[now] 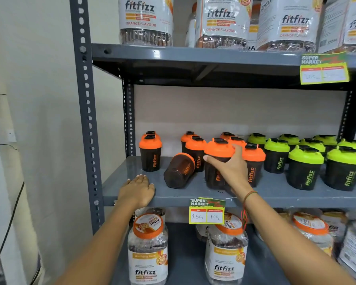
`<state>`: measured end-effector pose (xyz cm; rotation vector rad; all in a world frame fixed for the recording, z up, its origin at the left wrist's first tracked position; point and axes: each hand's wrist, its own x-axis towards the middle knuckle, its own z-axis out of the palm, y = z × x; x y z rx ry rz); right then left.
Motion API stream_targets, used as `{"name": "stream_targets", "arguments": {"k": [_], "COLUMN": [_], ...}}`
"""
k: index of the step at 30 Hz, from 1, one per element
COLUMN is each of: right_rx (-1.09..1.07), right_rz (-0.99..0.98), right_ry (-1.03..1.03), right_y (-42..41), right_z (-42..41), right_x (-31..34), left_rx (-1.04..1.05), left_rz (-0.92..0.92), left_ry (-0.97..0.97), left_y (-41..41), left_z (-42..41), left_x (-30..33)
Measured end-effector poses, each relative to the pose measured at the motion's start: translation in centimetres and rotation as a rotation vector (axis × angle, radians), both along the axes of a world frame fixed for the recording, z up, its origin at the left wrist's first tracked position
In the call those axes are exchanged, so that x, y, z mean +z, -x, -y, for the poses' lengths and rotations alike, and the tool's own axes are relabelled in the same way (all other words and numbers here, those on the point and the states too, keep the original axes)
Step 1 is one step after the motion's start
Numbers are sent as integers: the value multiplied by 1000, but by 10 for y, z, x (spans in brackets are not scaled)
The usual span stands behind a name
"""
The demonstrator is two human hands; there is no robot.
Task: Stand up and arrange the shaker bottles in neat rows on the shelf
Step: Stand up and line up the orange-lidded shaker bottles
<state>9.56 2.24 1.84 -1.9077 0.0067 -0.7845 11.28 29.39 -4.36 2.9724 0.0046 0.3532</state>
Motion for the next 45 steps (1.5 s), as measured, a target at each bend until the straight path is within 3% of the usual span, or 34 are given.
{"name": "stream_targets", "arguments": {"k": [10, 14, 17, 20, 26, 28, 31, 38, 45], "right_rx": [-71, -137, -132, -57, -96, -119, -87, 172, 358], "right_rz": [51, 303, 515, 497, -40, -168, -254, -238, -69], "right_ry": [-13, 22, 258, 563, 1532, 1692, 1725, 1687, 1598], "right_y": [0, 14, 28, 28, 3, -9, -23, -50, -53], "right_z": [-11, -18, -31, -44, -69, -74, -79, -92, -96], "right_x": [-30, -22, 3, 37, 59, 54, 49, 44, 39], "left_rx": [-4, -1, -7, -5, 0, -3, -9, -24, -69], "left_rz": [1, -1, -3, 1, 1, 8, 25, 20, 18], "left_ry": [-10, -10, -2, -3, -3, -2, 2, 9, 13], "left_y": [0, 2, 4, 7, 9, 9, 8, 6, 11], "left_z": [0, 0, 0, 1, 2, 2, 1, 0, -4], "left_x": [0, 1, 2, 2, 3, 2, 1, 2, 5]}}
